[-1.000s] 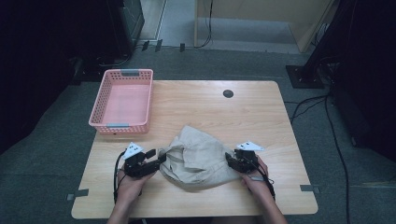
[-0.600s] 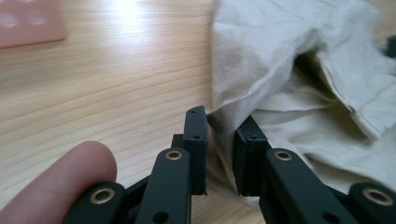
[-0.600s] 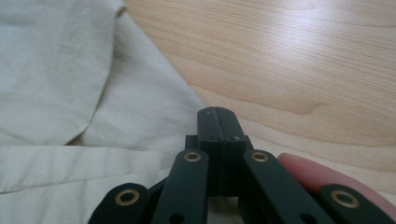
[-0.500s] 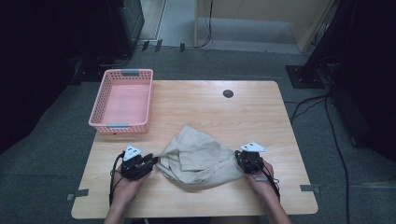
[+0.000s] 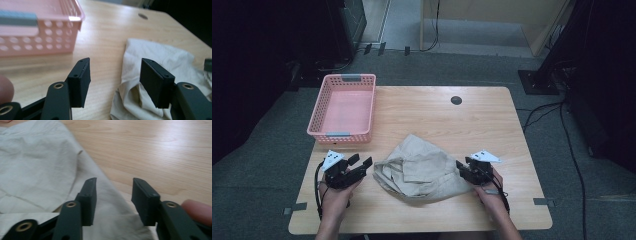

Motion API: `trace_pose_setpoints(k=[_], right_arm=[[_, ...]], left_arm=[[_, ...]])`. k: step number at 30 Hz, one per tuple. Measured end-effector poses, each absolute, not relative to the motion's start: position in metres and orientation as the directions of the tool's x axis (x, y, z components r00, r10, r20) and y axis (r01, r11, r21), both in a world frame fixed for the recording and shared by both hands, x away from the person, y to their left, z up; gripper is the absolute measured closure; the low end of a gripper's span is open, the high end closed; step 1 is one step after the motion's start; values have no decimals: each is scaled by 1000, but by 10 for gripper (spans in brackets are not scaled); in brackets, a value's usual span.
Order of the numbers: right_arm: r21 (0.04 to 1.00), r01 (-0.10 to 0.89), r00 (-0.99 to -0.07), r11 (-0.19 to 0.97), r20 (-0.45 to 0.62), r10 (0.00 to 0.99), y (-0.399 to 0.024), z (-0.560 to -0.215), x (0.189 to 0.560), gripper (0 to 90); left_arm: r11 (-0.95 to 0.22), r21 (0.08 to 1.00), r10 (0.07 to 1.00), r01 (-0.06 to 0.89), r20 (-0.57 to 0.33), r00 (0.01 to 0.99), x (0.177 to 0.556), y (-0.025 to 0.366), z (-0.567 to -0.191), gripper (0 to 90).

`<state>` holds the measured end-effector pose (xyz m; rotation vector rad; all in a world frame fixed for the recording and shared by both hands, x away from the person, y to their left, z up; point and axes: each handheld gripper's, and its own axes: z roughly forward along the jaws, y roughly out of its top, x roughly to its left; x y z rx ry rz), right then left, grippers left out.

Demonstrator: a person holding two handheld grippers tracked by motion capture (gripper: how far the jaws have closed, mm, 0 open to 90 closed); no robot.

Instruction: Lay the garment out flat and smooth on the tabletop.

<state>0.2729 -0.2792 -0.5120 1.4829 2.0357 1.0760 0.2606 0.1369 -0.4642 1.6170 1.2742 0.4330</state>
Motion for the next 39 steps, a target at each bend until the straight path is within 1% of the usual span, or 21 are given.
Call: trace_pose_setpoints(k=[3,4,7,9,12,16,17,18,19,21,24,26,29,31,34,36,37,39], right_arm=[[755,632,-378,173,106,920,-268,-519,274,507],[751,635,-384,180,105,918,-265,-521,274,513],[747,629,-405,216,77,911,-257,-527,272,531],[748,624,-416,227,72,906,-252,-528,271,542],[754,603,-441,261,42,897,-246,-529,267,544],[756,591,-480,281,50,876,-242,-529,264,546],[755,591,-488,284,55,871,-241,-529,263,542],[754,590,-495,289,54,867,-241,-528,263,535],[756,588,-496,287,57,866,-242,-527,263,526],[763,590,-487,264,75,870,-247,-524,265,512],[774,603,-417,195,97,904,-259,-521,268,512],[753,631,-383,189,90,919,-264,-525,271,511],[749,629,-396,209,77,915,-263,-527,271,546],[748,628,-405,217,76,911,-262,-527,270,593],[757,601,-407,256,15,913,-260,-529,267,756],[756,601,-409,258,14,912,-260,-528,267,849],[753,602,-408,265,5,913,-260,-528,267,875],[751,602,-411,270,2,912,-260,-528,267,897]], left_arm=[[-30,856,847,516,-252,468,256,118,-461,431],[-71,852,830,519,-238,504,256,109,-463,431],[-192,830,787,524,-189,588,253,81,-474,436],[-254,812,766,526,-163,622,251,64,-482,444],[-300,784,756,543,-152,637,250,46,-492,444],[-341,749,765,567,-130,631,251,31,-505,438],[-350,743,766,570,-123,631,251,29,-508,453],[-356,748,766,561,-110,634,250,28,-511,494],[-359,752,766,553,-101,635,249,28,-512,573],[-363,763,756,535,-96,648,248,29,-512,681],[-299,785,746,542,-161,646,249,39,-506,789],[-222,808,734,546,-230,639,253,53,-499,841],[-156,822,735,547,-274,621,255,68,-492,850],[-105,830,740,547,-303,601,257,80,-487,851],[-39,836,767,547,-326,552,261,100,-483,853],[7,830,780,557,-353,516,264,116,-483,853],[28,825,788,564,-365,495,265,124,-484,854],[65,816,805,575,-383,453,268,138,-487,856]])
